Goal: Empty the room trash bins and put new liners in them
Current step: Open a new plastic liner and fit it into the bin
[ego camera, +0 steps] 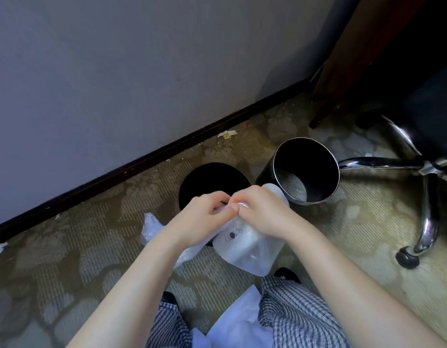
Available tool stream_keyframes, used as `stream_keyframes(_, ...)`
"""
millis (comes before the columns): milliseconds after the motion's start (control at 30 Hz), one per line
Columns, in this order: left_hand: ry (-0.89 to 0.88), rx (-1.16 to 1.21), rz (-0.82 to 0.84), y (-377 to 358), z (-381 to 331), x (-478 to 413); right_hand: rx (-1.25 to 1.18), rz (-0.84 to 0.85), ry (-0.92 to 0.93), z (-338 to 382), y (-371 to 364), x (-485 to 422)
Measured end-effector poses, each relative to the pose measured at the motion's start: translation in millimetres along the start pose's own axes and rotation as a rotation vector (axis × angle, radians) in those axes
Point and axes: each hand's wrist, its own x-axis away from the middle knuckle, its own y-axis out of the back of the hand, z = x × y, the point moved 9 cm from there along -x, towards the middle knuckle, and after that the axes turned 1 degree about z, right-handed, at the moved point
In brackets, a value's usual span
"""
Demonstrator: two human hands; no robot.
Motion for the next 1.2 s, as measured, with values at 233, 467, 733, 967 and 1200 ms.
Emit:
stream_keyframes(233, 0.003, 0.009, 0.038, -1.0, -7.4, -1.3, -0.055, -0.076, 0.027, 1.9, 7.1, 0.8)
stream_keyframes(467, 0.206, 0.227, -0.130, 18.6, 12.6, -2.5, -0.147, -0.238, -0.006, -4.5, 15.2, 0.1)
stream_keyframes(733, 0.028, 0.071, -0.392, 36.6, -13.0, 3.5, -1.115, -0.067, -0.381, -18.1, -29.0, -5.0)
stream_keyframes(967, -0.124, -0.227, -0.316, 22.6, -29.4, 6.2, -1.159, 0.235, -0.460, -18.7, -58.2, -1.5)
stream_keyframes(1200, -0.080, -0.308, -0.082, -1.6, -25.7, 0.4, -1.563, -0.053, -0.397, -21.4, -31.2, -9.7)
